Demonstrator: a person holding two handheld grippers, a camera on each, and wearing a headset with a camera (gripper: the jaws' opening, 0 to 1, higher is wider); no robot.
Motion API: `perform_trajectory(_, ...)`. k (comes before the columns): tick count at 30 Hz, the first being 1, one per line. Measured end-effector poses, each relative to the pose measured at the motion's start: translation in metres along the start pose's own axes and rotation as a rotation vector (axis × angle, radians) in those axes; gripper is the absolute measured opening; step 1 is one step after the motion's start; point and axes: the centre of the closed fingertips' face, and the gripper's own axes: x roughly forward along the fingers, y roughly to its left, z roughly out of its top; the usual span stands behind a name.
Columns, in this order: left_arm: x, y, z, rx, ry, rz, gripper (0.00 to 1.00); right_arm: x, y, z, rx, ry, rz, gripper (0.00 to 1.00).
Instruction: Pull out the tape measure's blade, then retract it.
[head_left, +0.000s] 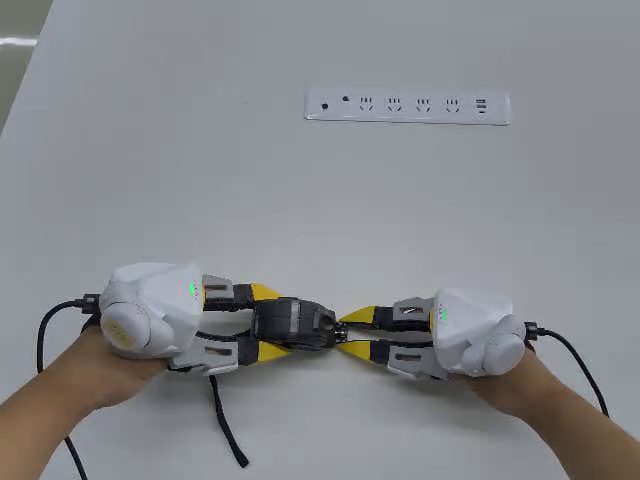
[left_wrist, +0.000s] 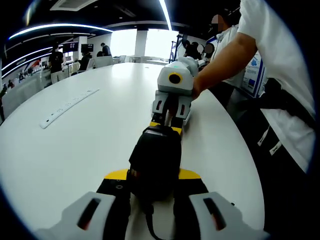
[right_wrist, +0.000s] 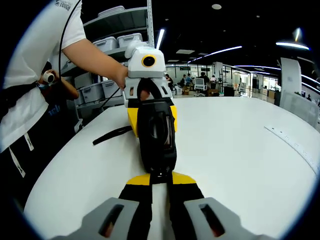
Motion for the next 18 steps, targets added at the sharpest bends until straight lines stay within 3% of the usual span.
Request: perform_trajectory(18, 0.0000, -0.0007, -0.0005, 0.011, 0.008, -0.010, 0.29, -0.0099, 0.0007, -0.0036, 0.031, -0.007, 0.006, 0.10)
